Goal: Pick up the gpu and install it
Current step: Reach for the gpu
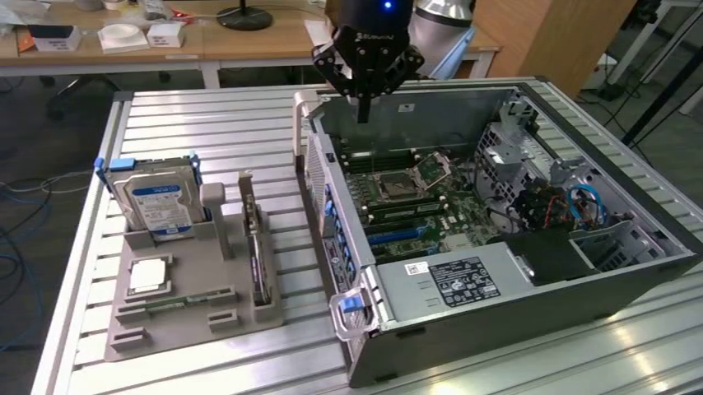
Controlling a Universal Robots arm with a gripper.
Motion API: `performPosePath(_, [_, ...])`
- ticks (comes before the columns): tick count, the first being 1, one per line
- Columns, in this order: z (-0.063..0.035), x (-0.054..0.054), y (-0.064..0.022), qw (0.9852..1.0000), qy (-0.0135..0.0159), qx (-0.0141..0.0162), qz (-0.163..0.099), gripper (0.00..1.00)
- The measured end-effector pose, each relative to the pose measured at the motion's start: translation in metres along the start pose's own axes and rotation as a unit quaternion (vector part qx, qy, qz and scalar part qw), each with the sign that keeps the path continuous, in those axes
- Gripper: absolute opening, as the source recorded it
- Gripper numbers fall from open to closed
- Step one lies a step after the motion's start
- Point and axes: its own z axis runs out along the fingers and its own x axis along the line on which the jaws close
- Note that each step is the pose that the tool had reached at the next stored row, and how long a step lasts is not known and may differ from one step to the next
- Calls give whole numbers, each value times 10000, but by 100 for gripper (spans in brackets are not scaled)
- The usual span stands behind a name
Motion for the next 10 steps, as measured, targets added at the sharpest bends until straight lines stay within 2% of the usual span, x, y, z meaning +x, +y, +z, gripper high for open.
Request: performPosePath(10, [-6,195,-15,10000,-6,-1,0,11])
